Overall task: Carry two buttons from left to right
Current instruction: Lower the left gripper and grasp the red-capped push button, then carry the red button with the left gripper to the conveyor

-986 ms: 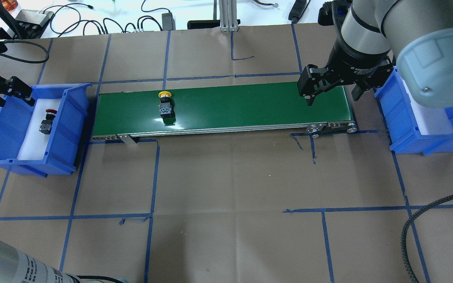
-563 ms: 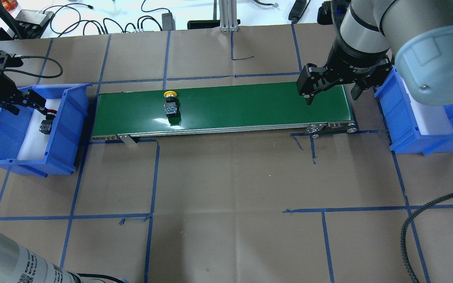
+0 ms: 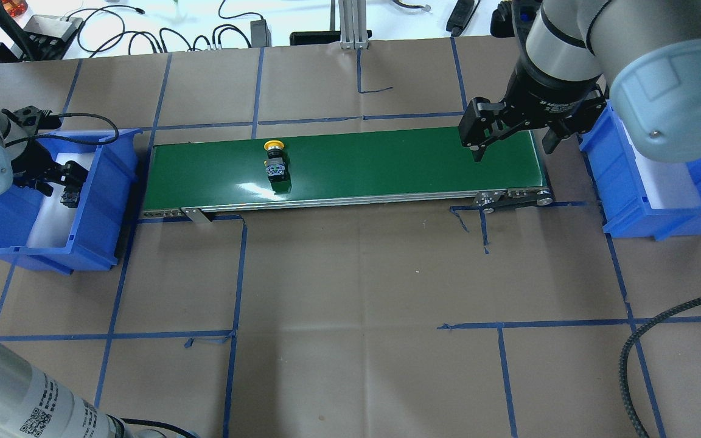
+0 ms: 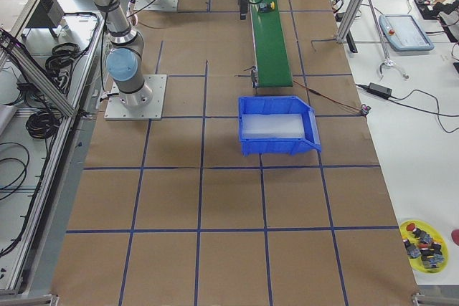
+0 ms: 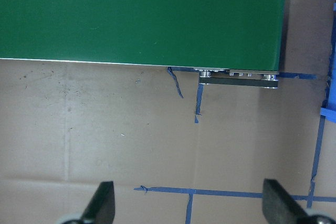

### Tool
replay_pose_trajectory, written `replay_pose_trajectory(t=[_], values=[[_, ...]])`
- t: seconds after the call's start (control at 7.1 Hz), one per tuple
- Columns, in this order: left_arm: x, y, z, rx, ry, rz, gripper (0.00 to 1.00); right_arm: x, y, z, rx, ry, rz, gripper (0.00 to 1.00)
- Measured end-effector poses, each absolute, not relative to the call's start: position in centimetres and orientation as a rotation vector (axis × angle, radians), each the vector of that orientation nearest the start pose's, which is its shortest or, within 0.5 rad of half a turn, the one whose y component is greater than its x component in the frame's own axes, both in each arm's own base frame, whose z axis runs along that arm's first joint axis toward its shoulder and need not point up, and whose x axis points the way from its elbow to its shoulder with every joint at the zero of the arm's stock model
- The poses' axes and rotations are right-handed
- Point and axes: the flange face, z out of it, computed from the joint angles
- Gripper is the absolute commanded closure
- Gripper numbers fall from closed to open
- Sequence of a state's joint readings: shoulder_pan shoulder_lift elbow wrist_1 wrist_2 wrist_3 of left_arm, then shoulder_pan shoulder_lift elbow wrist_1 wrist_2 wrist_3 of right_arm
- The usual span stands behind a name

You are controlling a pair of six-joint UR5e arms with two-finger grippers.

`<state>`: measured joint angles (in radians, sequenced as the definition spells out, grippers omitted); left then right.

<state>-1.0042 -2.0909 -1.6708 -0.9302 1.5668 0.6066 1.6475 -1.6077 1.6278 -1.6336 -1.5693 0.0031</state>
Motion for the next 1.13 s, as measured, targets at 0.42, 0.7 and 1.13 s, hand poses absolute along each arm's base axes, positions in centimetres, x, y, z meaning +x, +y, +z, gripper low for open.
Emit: replay_pose_trajectory(t=[0.42, 0.7, 1.13], values=[[22.34, -61.13, 21.51, 0.076, 3.127, -0.065, 0.30, 16.98, -46.91, 48.47, -0.116, 3.136, -0.073, 0.00], [21.97, -61.29, 21.80, 0.084, 3.143, -0.089, 0.49, 16.99, -46.94, 48.54, -0.116, 3.135, -0.078, 0.00], [22.02, -61.18, 21.44, 0.083, 3.154, -0.086, 0.88, 16.99, -46.95, 48.56, -0.117, 3.135, -0.079, 0.00]])
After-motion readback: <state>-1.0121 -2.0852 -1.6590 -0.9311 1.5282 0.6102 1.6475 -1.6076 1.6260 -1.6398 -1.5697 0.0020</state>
